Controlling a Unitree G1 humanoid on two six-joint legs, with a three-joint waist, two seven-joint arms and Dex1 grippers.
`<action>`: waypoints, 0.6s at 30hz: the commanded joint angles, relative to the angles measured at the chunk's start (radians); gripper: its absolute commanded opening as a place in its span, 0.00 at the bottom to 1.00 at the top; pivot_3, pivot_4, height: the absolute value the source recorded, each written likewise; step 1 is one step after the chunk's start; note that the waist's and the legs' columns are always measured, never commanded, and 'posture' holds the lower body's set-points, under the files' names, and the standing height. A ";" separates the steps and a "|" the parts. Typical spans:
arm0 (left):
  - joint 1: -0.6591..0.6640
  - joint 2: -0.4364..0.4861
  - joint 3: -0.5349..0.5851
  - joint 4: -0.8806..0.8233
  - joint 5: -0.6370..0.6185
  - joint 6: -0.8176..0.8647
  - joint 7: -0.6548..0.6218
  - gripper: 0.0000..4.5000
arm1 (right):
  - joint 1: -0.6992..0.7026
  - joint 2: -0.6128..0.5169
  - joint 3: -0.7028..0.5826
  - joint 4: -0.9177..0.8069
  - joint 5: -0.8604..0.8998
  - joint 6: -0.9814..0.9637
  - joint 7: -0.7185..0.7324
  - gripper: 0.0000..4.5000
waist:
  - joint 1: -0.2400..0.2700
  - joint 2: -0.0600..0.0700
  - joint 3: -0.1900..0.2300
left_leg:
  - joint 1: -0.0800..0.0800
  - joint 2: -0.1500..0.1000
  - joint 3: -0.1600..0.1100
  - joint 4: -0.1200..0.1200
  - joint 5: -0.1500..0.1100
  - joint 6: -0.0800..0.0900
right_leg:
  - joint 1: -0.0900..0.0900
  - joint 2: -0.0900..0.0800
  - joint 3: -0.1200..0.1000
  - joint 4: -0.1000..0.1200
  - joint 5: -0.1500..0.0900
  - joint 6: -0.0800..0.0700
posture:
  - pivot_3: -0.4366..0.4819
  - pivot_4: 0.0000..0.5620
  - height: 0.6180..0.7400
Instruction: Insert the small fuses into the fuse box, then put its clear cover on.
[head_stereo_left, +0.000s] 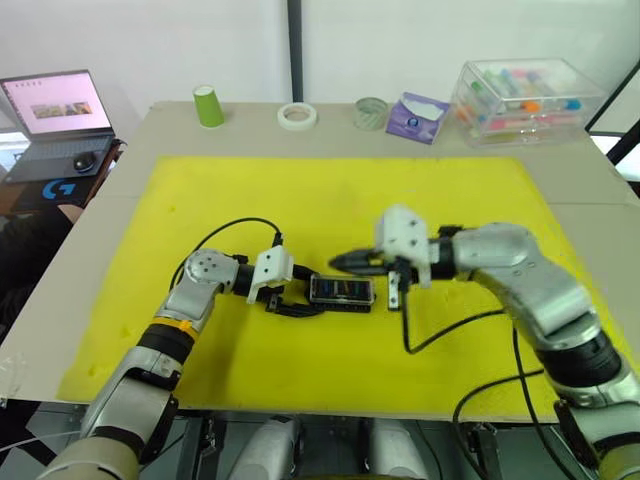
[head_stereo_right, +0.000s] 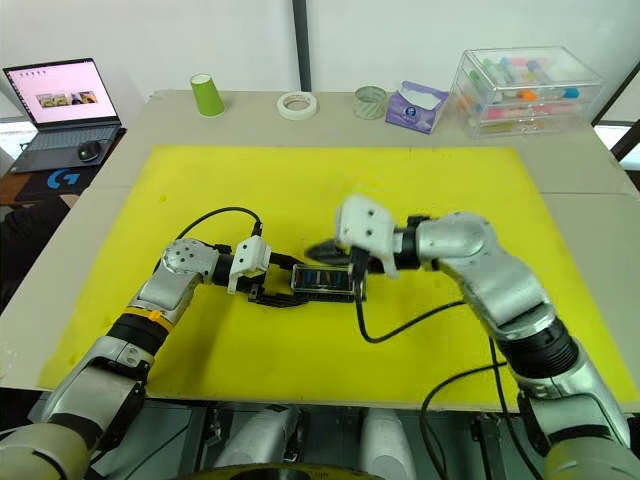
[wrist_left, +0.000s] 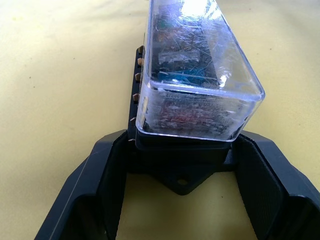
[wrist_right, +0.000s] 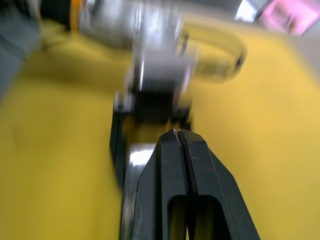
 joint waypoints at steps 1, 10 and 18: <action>-0.001 0.008 0.011 -0.008 0.017 0.015 0.007 0.61 | 0.026 0.047 0.106 0.201 -0.145 -0.070 -0.043 0.00 | -0.007 0.002 -0.002 | 0.000 0.000 0.000 0.000 0.000 0.000 | 0.000 0.000 0.000 0.000 0.000 0.000 | 0.48 0.27 1.00; 0.008 0.002 0.015 -0.012 0.025 0.020 0.010 0.61 | 0.062 0.065 0.023 0.213 -0.048 0.065 0.004 0.00 | 0.000 -0.001 -0.009 | 0.006 0.000 0.000 -0.001 0.000 -0.001 | 0.005 0.000 0.001 0.000 0.000 0.000 | 0.48 0.27 1.00; 0.007 0.006 0.018 -0.009 0.026 0.022 0.008 0.61 | 0.050 0.085 0.007 0.172 -0.042 0.039 0.016 0.00 | 0.000 -0.001 -0.010 | 0.006 0.000 0.000 -0.001 0.000 0.000 | 0.005 0.000 0.001 0.000 0.000 0.000 | 0.48 0.27 1.00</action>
